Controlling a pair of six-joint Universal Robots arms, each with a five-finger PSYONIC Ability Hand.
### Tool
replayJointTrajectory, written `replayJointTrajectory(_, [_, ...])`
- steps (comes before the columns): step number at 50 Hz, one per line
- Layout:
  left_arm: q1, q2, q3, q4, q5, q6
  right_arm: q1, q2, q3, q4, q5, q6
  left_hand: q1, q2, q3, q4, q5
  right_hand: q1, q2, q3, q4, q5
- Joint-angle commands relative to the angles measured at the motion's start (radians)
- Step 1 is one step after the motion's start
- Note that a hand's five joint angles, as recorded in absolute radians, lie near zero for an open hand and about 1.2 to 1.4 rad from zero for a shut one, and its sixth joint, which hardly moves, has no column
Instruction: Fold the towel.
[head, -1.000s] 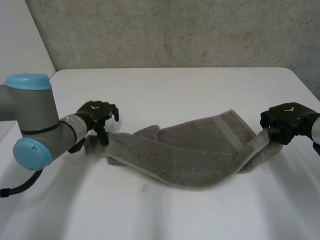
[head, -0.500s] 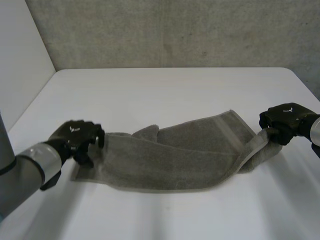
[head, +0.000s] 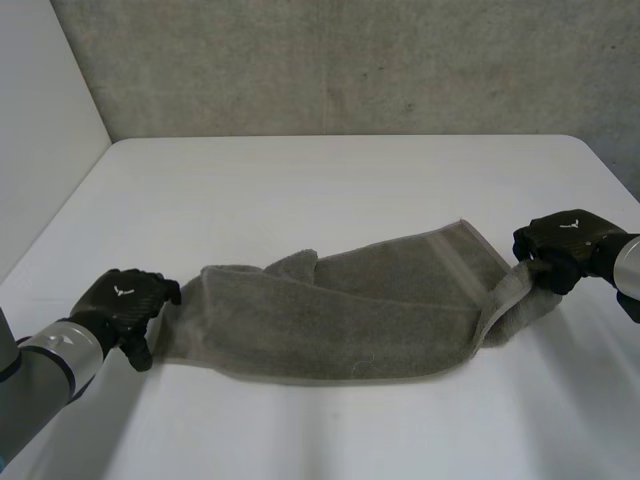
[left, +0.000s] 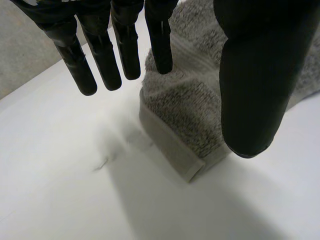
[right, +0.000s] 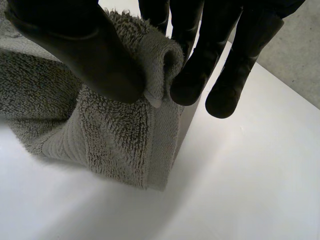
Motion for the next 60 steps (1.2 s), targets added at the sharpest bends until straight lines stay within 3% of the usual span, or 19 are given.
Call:
replayJointTrajectory(1, [0.008, -0.045, 0.004, 0.003, 0.000, 0.043, -0.001, 0.000, 0.000, -0.004, 0.000, 0.000, 0.145, 0.148, 0.147, 0.147, 0.144, 0.066, 0.093, 0.049, 0.056, 0.065])
replayJointTrajectory(37, [0.018, -0.162, 0.086, 0.018, 0.002, 0.053, -0.001, 0.002, 0.014, -0.022, 0.000, -0.002, 0.118, 0.121, 0.121, 0.121, 0.118, 0.066, 0.093, 0.049, 0.056, 0.065])
replayJointTrajectory(60, [0.010, -0.196, 0.098, 0.054, 0.003, 0.053, -0.001, 0.002, 0.022, -0.033, -0.002, -0.003, 0.327, 0.330, 0.330, 0.329, 0.327, 0.066, 0.093, 0.049, 0.056, 0.065])
